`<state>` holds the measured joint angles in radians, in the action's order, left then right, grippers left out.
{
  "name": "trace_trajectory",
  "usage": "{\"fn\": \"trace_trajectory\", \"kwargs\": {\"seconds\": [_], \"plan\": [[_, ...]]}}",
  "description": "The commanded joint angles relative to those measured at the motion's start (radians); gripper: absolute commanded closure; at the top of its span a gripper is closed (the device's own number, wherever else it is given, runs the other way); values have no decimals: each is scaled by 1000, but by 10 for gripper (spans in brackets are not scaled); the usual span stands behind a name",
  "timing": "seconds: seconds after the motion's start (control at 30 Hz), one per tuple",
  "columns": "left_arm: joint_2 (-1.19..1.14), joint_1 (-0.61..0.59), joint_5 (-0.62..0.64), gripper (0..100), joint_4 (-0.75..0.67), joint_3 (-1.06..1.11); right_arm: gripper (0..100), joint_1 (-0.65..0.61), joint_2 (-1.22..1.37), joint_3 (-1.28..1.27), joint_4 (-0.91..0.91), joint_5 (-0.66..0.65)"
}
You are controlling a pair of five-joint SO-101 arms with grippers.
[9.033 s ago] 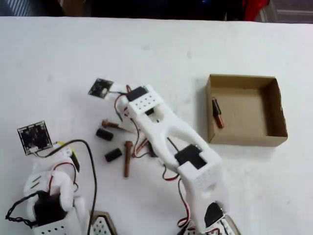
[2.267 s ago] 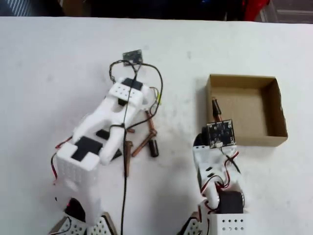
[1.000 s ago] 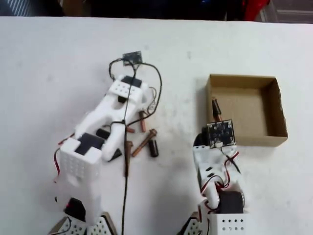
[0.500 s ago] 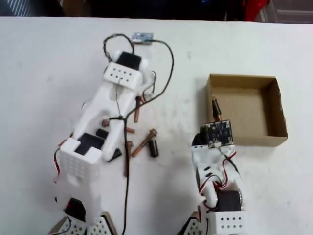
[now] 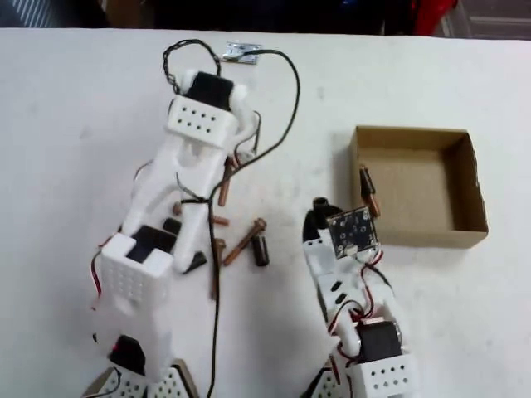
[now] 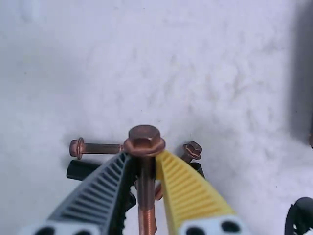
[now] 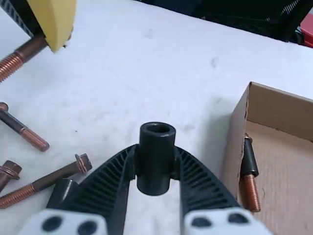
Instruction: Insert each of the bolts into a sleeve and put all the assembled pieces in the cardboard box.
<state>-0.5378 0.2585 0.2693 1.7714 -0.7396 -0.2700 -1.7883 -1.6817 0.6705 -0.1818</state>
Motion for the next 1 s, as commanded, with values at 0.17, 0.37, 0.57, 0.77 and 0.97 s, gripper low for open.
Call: {"fn": "trace_trajectory", "kwargs": {"seconds": [0.17, 0.37, 0.57, 0.77, 0.97], "plan": [[306, -15, 25, 980, -14, 198, 981, -77, -12, -8, -68, -2], [507, -15, 20, 980, -115, 451, 981, -186, -12, -8, -156, -2], [739, -22, -20, 979, -247, 700, 981, -266, -12, -8, -208, 5], [974, -77, -23, 978, -417, 887, 981, -332, -10, -8, -252, 6], [1213, -74, -23, 978, -594, 1056, 981, -395, -10, -8, -262, 8]]}}
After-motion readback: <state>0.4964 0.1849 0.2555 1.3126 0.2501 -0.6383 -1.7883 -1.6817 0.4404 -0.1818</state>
